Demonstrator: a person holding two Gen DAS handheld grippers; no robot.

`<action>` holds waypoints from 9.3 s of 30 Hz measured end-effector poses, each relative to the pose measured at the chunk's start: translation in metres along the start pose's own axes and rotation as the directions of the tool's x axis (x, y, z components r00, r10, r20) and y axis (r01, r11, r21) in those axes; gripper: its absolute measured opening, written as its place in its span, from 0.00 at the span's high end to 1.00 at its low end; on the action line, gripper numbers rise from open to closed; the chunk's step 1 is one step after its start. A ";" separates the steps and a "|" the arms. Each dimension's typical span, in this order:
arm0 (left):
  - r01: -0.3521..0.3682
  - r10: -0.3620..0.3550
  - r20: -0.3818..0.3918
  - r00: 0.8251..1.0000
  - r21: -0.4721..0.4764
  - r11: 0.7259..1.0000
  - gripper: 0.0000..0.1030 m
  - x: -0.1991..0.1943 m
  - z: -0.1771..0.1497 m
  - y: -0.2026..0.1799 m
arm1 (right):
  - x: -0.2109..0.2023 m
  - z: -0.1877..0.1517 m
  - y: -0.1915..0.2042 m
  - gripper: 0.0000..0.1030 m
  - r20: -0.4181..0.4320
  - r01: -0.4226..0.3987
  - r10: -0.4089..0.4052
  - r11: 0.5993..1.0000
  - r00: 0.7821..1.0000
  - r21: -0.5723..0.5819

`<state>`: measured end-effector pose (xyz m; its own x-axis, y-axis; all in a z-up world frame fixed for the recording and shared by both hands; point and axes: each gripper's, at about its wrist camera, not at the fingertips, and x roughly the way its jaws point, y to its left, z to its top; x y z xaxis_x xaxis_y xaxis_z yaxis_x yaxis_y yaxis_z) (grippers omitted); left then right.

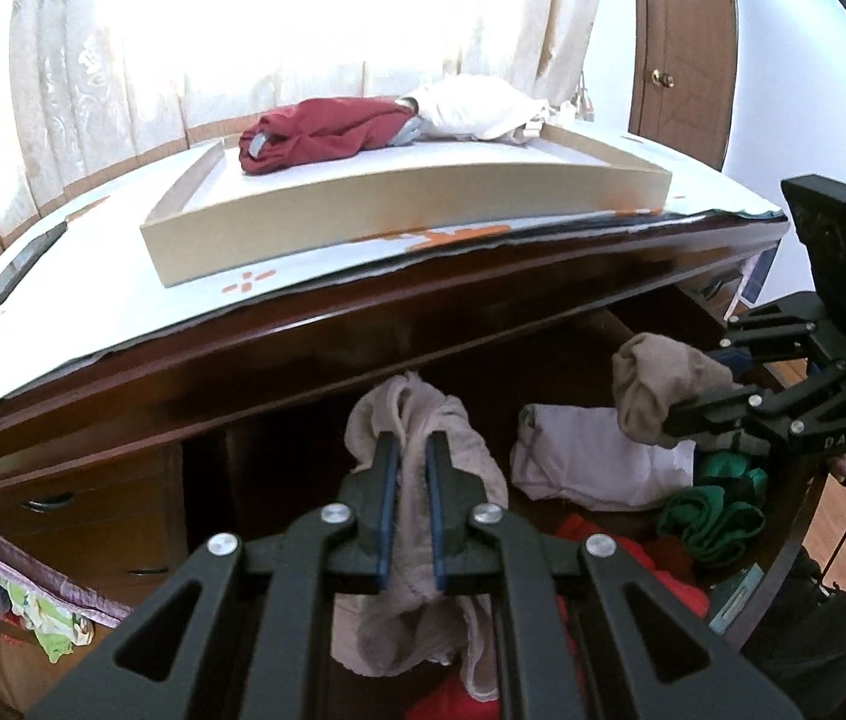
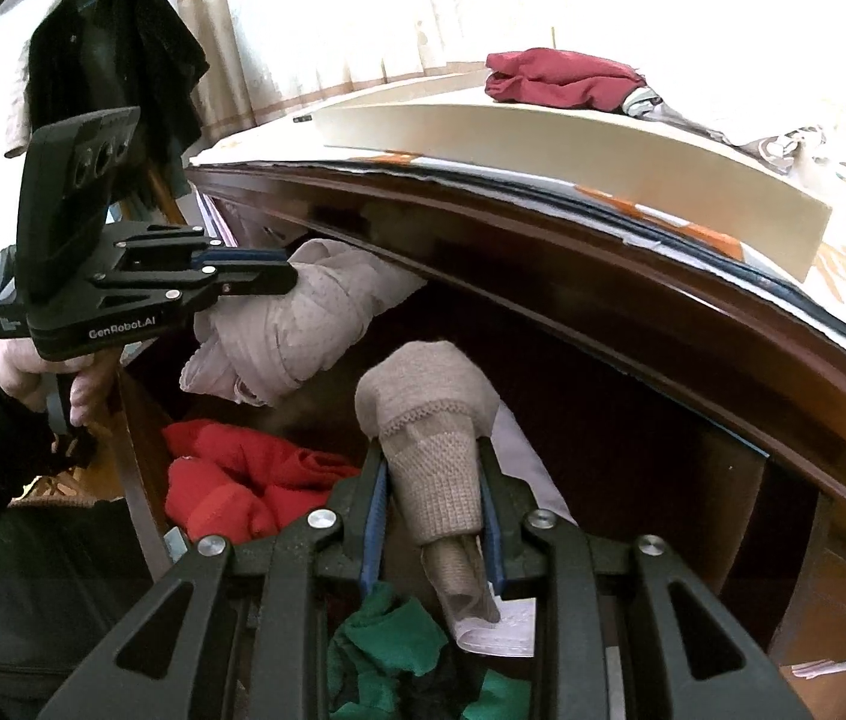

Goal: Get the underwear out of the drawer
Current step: 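Lift the beige underwear with the left tool while the right tool lifts the tan sock, then carry the beige underwear and tan sock over the cardboard tray with both tools, then open both tools to drop the beige underwear and tan sock into the tray, then lower both open tools down into the open clothes drawer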

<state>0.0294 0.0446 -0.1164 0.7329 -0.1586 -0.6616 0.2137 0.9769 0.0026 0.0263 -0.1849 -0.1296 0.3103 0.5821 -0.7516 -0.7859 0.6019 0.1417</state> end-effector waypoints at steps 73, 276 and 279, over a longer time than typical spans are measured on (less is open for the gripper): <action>0.095 -0.097 -0.119 0.988 -0.023 0.995 0.96 0.010 0.003 0.001 | -0.023 -0.004 -0.009 0.72 0.135 -0.024 0.014 0.997 0.991 0.071; 0.125 -0.128 -0.028 0.991 -0.105 0.987 0.23 -0.046 0.045 -0.003 | -0.148 0.050 0.062 0.35 0.074 0.199 -0.189 0.967 0.979 -0.157; 0.124 -0.130 -0.046 0.990 -0.122 0.985 0.18 -0.043 0.039 -0.001 | -0.139 0.041 0.058 0.35 0.043 0.195 -0.191 0.969 0.981 -0.152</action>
<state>0.0228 0.0448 -0.0587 0.6682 -0.2774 -0.6904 0.2223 0.9599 -0.1705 -0.0408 -0.2087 0.0094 0.4772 0.4791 -0.7367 -0.7820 0.6139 -0.1073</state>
